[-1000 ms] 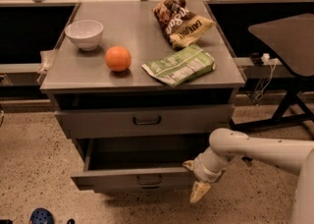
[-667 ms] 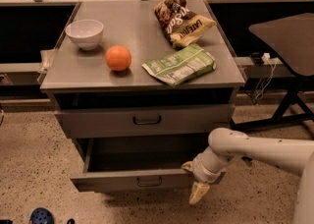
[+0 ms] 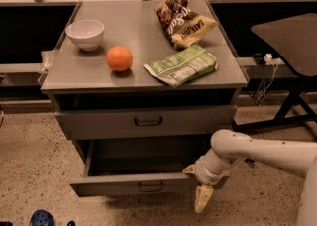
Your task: Open middle drawer
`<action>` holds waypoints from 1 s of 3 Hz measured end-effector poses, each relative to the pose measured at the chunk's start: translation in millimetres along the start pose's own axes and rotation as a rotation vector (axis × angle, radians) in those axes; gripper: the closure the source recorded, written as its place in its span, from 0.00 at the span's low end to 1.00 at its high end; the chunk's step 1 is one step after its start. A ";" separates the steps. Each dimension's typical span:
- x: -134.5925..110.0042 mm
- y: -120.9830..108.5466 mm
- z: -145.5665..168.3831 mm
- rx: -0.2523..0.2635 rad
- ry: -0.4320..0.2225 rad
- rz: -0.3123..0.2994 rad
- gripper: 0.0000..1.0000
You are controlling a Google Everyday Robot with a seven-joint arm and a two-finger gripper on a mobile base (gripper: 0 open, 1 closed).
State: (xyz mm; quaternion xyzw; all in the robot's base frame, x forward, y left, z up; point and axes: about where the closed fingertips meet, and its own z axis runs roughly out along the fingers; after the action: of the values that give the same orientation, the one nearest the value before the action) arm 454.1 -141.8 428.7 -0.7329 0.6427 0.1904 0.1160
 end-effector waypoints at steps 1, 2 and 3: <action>0.0 0.0 0.1 0.000 0.000 0.000 0.00; 0.4 3.3 10.3 -0.032 -0.023 0.004 0.00; -9.7 19.5 24.5 -0.083 -0.052 -0.016 0.25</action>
Offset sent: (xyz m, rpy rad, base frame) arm -0.0077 0.0060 -0.0185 0.0422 0.0705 0.0150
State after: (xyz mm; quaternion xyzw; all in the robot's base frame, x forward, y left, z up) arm 430.6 -125.8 412.2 -0.7371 0.6251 0.2349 0.1037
